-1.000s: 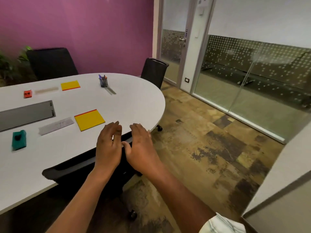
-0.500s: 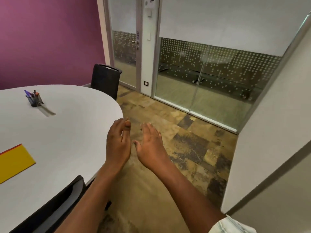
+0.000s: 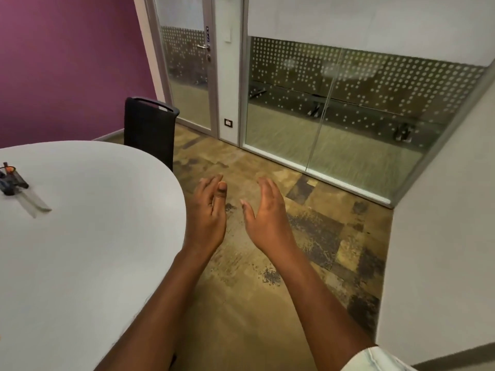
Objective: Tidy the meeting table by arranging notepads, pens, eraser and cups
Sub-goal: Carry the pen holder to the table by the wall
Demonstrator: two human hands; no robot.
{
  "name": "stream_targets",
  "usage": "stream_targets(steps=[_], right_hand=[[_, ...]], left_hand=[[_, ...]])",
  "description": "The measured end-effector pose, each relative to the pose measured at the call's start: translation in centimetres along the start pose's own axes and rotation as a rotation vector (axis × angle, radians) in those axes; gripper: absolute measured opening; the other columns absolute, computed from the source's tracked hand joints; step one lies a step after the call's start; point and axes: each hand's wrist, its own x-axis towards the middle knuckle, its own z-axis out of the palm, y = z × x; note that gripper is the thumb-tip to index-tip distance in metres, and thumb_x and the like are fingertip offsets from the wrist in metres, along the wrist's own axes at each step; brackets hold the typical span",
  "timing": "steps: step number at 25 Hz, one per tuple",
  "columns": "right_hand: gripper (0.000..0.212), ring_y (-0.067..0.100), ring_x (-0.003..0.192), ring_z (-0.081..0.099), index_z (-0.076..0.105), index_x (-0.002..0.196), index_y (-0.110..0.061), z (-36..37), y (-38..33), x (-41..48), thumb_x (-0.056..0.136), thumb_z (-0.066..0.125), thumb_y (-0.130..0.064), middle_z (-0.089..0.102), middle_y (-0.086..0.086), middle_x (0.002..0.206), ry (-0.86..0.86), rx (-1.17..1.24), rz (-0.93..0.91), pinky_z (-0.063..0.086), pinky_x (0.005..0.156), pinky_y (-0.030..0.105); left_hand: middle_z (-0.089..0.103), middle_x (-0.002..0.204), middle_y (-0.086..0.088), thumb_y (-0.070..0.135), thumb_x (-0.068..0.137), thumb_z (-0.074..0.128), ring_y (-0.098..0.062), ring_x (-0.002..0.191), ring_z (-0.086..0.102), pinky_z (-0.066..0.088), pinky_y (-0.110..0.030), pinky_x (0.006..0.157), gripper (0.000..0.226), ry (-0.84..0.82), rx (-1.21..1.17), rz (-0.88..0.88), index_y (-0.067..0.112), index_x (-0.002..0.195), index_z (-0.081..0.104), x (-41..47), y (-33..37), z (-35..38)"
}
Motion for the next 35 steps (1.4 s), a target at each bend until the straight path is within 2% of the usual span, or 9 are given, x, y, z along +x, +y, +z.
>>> stream_targets(steps=[4, 6, 10, 13, 16, 18, 24, 29, 35], right_hand=[[0.060, 0.016, 0.144, 0.020, 0.028, 0.147, -0.015, 0.8, 5.8, 7.0, 0.096, 0.051, -0.038, 0.025, 0.002, 0.155, 0.058, 0.090, 0.005, 0.022, 0.117, 0.032], [0.059, 0.014, 0.144, 0.021, 0.029, 0.146, -0.018, 1.0, 9.1, 11.0, 0.096, 0.051, -0.038, 0.026, 0.000, 0.154, 0.071, 0.126, -0.004, 0.020, 0.114, 0.025], [0.061, 0.015, 0.145, 0.017, 0.027, 0.148, -0.015, 0.9, 14.7, 19.7, 0.096, 0.050, -0.039, 0.024, 0.001, 0.156, 0.037, 0.111, -0.020, 0.022, 0.118, 0.036], [0.066, 0.012, 0.147, 0.004, 0.019, 0.151, -0.018, 1.2, 17.8, 27.6, 0.097, 0.046, -0.044, 0.014, -0.001, 0.160, -0.054, 0.008, -0.065, 0.011, 0.121, 0.043], [0.072, 0.013, 0.148, -0.009, 0.008, 0.153, -0.019, 2.7, 20.2, 35.2, 0.097, 0.039, -0.051, -0.002, -0.002, 0.162, -0.160, -0.138, -0.057, -0.002, 0.120, 0.046], [0.074, 0.016, 0.147, -0.014, 0.003, 0.153, -0.020, 4.2, 21.7, 39.6, 0.097, 0.035, -0.054, -0.010, -0.002, 0.161, -0.203, -0.193, -0.051, -0.005, 0.119, 0.049], [0.080, 0.014, 0.143, -0.029, -0.008, 0.152, -0.025, 10.6, 25.3, 52.4, 0.092, 0.023, -0.067, -0.026, -0.009, 0.157, -0.186, -0.276, -0.116, -0.015, 0.116, 0.051], [0.078, 0.007, 0.141, -0.032, -0.017, 0.149, -0.033, 15.3, 26.0, 63.2, 0.089, 0.012, -0.072, -0.028, -0.016, 0.155, -0.172, -0.243, -0.130, -0.008, 0.118, 0.053], [0.077, 0.005, 0.141, -0.029, -0.009, 0.152, -0.029, 20.9, 24.3, 76.6, 0.091, 0.016, -0.069, -0.019, -0.017, 0.158, -0.198, -0.190, -0.189, -0.011, 0.117, 0.050]], left_hand=[[0.034, 0.151, 0.007, 0.056, 0.092, 0.027, -0.007, 0.141, 0.025, 0.023, -0.022, 0.109, 0.059, -0.101, 0.005, -0.047, 0.029, 0.145, 0.033, 5.6, -3.2, 5.3], [0.026, 0.155, 0.007, 0.068, 0.088, 0.023, -0.007, 0.144, 0.020, 0.021, -0.028, 0.112, 0.068, -0.114, 0.009, -0.072, 0.033, 0.147, 0.025, 8.7, -4.8, 8.7], [0.015, 0.158, 0.007, 0.075, 0.084, 0.018, -0.002, 0.144, 0.005, 0.010, -0.027, 0.116, 0.082, -0.139, 0.149, -0.059, 0.028, 0.150, 0.014, 15.8, -7.0, 15.4], [0.006, 0.160, 0.003, 0.069, 0.087, 0.020, -0.008, 0.146, -0.004, 0.003, -0.025, 0.116, 0.081, -0.120, 0.325, -0.016, 0.021, 0.151, 0.008, 21.8, -8.7, 20.0], [0.000, 0.160, -0.002, 0.064, 0.088, 0.020, -0.017, 0.147, -0.008, 0.002, -0.033, 0.120, 0.080, -0.119, 0.494, -0.020, 0.017, 0.151, 0.004, 27.5, -11.2, 23.1], [-0.001, 0.160, -0.004, 0.064, 0.089, 0.019, -0.019, 0.147, -0.010, 0.003, -0.038, 0.121, 0.079, -0.099, 0.564, -0.014, 0.018, 0.151, 0.003, 30.8, -13.2, 24.6], [-0.012, 0.159, -0.005, 0.070, 0.086, 0.006, -0.023, 0.145, -0.020, -0.006, -0.046, 0.119, 0.081, -0.080, 0.786, 0.018, 0.023, 0.151, -0.008, 42.5, -20.0, 28.6], [-0.014, 0.159, 0.002, 0.074, 0.084, 0.003, -0.018, 0.144, -0.023, -0.011, -0.045, 0.118, 0.081, -0.056, 0.675, -0.025, 0.029, 0.150, -0.011, 54.8, -24.4, 29.9], [-0.012, 0.159, 0.005, 0.074, 0.085, 0.005, -0.015, 0.145, -0.022, -0.010, -0.041, 0.119, 0.081, -0.022, 0.651, 0.005, 0.027, 0.151, -0.006, 68.1, -29.3, 29.4]])
